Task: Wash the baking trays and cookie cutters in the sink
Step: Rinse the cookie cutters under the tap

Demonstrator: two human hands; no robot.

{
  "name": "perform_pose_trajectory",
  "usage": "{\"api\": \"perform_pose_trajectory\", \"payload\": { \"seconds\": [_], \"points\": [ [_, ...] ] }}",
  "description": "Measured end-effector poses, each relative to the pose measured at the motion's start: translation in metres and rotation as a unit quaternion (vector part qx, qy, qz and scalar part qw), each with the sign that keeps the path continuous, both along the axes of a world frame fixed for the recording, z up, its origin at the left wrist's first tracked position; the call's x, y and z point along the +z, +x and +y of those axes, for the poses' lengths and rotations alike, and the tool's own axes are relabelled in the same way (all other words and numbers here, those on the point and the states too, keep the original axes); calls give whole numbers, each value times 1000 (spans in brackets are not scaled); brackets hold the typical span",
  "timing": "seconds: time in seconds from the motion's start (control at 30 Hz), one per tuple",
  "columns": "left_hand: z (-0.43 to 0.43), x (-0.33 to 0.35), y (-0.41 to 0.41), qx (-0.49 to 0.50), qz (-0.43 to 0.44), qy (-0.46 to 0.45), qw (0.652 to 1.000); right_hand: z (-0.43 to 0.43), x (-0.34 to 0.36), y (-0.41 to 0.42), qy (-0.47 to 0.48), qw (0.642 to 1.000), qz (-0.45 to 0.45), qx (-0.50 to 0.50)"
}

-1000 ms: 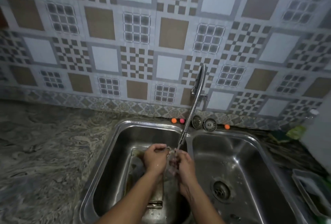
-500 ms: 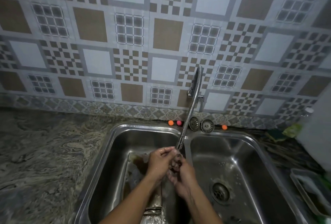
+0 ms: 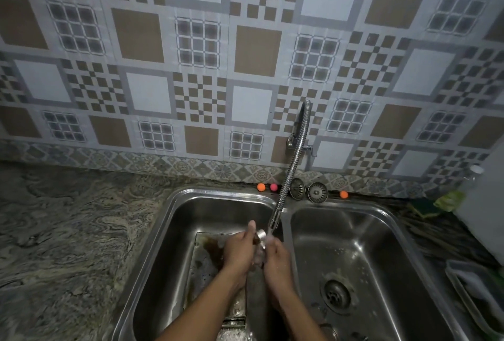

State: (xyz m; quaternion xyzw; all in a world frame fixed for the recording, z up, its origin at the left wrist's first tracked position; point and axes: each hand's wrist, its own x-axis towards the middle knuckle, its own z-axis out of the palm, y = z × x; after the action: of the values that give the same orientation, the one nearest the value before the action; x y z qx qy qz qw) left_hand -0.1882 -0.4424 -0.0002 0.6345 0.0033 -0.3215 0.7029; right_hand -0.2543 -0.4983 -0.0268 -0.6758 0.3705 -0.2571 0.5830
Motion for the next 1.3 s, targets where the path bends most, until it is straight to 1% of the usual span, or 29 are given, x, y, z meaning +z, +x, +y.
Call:
{"api": "perform_pose_trajectory", "payload": {
  "seconds": [0.03,0.07,0.17,0.23,0.37,0.5,0.57,0.63,0.77,0.83,0.97,1.03,1.13,1.2,1.3],
  "points": [
    [-1,0,1,-12,11,-11,1000,-2,1,-2,-50,999,12,9],
    [-1,0,0,-26,23,-27,999,-3,5,-4,-74,997,15,12],
    [-2,-4,-2,-37,39,-60,997,-5,8,-7,-108,994,6,-11],
    [-1,-4,-2,-30,51,-68,996,-4,5,-7,-79,997,-9,-17],
    [5,2,1,-26,43,-61,997,-5,2,-6,-20,998,-40,-36],
    [7,-8,-1,-25,75,-76,994,-11,9,-3,-39,998,-18,-46],
    [9,-12,-3,-20,97,-80,992,-14,11,-2,-48,999,6,-23],
    [11,-14,-5,-23,110,-52,992,-17,9,-4,-49,998,23,-26],
    [10,-17,-8,-30,133,4,991,-12,12,-8,26,1000,9,-5],
    [8,-16,-11,-51,147,21,988,-6,13,-10,36,999,-5,0],
    [2,-4,-19,-124,189,21,974,-4,12,-15,7,1000,-27,-1],
    [-3,0,-17,-116,184,2,976,-6,16,-16,23,999,-46,0],
    [-8,5,-14,-79,167,-57,981,-10,19,-19,63,994,-89,-3],
    [-10,5,-13,-71,163,-94,980,-12,21,-20,81,991,-106,-18],
    [-10,5,-11,-53,144,-100,983,-14,19,-19,102,990,-99,-24]
  ]
}}
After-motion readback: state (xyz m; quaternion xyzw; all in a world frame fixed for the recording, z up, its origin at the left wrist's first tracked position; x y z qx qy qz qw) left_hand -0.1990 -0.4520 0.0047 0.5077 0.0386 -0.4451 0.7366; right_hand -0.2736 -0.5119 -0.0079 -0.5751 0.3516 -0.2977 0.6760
